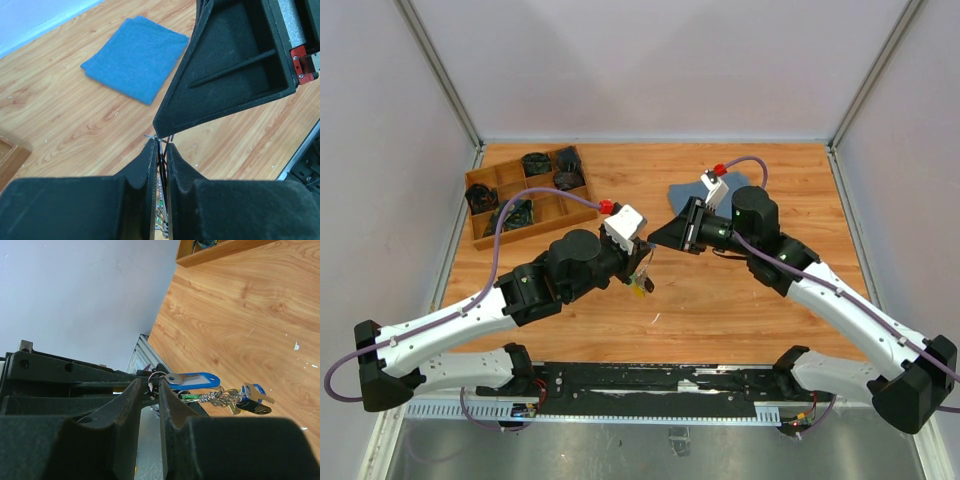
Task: Put the keys on the keyring
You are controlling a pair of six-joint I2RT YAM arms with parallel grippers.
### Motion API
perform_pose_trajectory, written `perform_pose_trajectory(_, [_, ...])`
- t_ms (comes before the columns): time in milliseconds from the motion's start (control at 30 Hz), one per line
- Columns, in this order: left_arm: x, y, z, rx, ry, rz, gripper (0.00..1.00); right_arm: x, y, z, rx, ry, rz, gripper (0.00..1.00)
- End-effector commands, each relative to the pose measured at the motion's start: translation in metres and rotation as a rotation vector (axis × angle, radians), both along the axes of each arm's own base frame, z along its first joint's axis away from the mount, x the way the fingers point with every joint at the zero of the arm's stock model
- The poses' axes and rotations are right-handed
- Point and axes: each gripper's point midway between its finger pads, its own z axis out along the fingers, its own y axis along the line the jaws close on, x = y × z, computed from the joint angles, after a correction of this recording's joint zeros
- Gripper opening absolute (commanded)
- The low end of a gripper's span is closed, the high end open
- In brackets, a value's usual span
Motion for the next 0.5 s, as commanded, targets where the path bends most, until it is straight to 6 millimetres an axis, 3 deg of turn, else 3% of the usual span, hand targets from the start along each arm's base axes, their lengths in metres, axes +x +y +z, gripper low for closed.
perform_pose_trajectory(0, [0.005,0.0,0.027,-0.079,-0.052,0.016,0.07,-0.009,0.011,0.01,0.044,-0.018,0.061,0.19])
perform_pose_trajectory(133, [0.005,0.001,0.027,-0.079,-0.051,0.019,0.08,-0.011,0.013,0.013,0.055,-0.023,0.08,0.02])
perform_pose_trajectory(233, [0.005,0.001,0.027,-0.08,-0.05,0.019,0.13,-0.01,0.011,0.015,0.058,-0.039,0.069,0.01])
perform_pose_trajectory(300, [0.004,0.002,0.027,-0.083,-0.05,0.02,0.22,-0.008,0.009,0.018,0.06,-0.053,0.051,0.01])
perform_pose_trajectory(367, [0.004,0.003,0.026,-0.086,-0.047,0.021,0.38,-0.007,0.007,0.022,0.064,-0.067,0.035,0.01])
perform_pose_trajectory(467, [0.002,0.004,0.026,-0.092,-0.045,0.02,0.48,-0.005,0.005,0.026,0.064,-0.084,0.016,0.01])
